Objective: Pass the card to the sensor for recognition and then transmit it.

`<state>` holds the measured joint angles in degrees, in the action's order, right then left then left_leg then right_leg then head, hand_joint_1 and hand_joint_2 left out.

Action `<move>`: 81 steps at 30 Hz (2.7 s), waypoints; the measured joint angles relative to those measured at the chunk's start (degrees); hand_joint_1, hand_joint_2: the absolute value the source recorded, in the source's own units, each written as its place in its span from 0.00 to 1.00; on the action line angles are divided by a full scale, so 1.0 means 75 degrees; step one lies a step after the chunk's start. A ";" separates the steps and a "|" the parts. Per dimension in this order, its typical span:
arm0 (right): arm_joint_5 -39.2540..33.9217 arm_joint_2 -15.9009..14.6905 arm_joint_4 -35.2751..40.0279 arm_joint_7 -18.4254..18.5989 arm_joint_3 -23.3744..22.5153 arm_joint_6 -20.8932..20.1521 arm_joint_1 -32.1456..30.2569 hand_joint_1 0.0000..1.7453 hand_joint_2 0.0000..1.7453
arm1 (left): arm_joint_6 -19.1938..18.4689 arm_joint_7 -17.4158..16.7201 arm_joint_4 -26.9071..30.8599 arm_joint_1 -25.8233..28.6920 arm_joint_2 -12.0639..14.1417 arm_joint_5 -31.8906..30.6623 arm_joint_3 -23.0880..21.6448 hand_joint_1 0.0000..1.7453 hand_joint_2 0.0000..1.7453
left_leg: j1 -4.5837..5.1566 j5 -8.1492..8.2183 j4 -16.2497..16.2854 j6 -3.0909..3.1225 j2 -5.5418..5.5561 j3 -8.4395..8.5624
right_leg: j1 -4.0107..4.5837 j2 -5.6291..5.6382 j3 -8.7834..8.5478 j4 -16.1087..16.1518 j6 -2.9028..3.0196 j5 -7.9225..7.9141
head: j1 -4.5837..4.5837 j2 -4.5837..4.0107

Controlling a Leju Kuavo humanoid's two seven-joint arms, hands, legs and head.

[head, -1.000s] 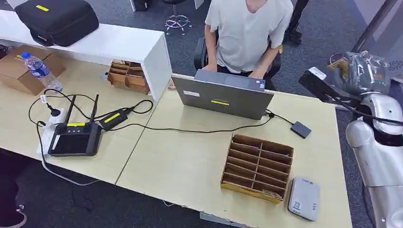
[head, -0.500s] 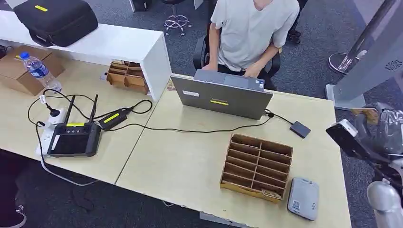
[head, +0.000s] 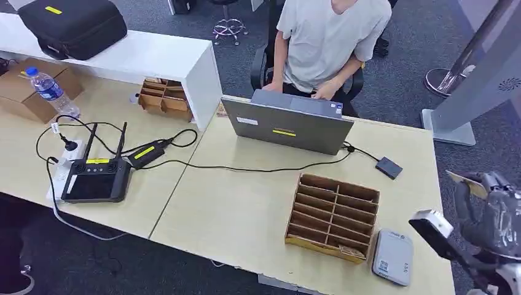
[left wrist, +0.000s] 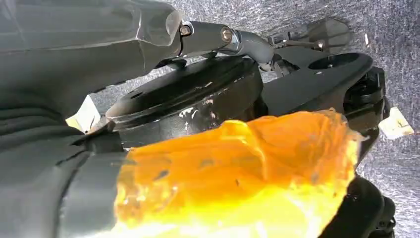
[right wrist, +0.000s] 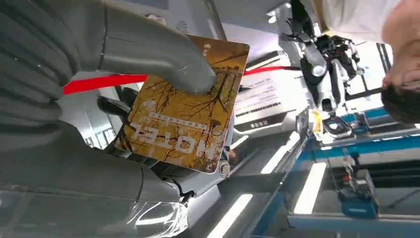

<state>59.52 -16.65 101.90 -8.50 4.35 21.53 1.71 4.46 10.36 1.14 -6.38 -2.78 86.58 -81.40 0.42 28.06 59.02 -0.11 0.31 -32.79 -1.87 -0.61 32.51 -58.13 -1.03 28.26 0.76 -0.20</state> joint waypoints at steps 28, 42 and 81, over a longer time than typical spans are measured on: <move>0.0722 0.0813 0.0015 0.0516 0.0518 0.0652 -0.1794 1.00 1.00 | 0.0020 -0.0175 0.0000 -0.0004 -0.0009 0.0140 -0.0003 0.00 0.00 | 0.0003 -0.0001 -0.0001 -0.0001 -0.0006 0.0003 | -0.0004 0.0003 -0.0002 0.0000 0.0000 0.0000 | 0.0000 0.0000; 0.0877 0.0903 -0.1073 0.0697 0.0542 0.0792 -0.1694 1.00 1.00 | 0.0020 -0.0195 0.0000 -0.0008 -0.0009 0.0160 -0.0003 0.00 0.00 | 0.0004 -0.0001 0.0000 -0.0001 -0.0006 0.0004 | -0.0004 0.0003 -0.0003 0.0000 0.0000 0.0000 | 0.0003 0.0000; 0.0466 0.1200 -0.2825 0.0723 0.0315 0.0999 -0.1798 1.00 1.00 | 0.0023 -0.0213 0.0000 -0.0010 0.0003 0.0195 0.0000 0.00 0.00 | 0.0004 -0.0001 0.0000 -0.0001 -0.0018 0.0011 | -0.0004 0.0015 -0.0004 0.0002 0.0000 0.0000 | 0.0003 0.0000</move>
<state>63.01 -7.65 80.72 -3.08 6.71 29.03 -11.78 4.63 8.76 1.14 -6.45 -2.75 88.04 -81.40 0.45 28.05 59.02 -0.11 0.17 -32.70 -1.90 -0.50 32.48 -58.11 -1.03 28.25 0.79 -0.20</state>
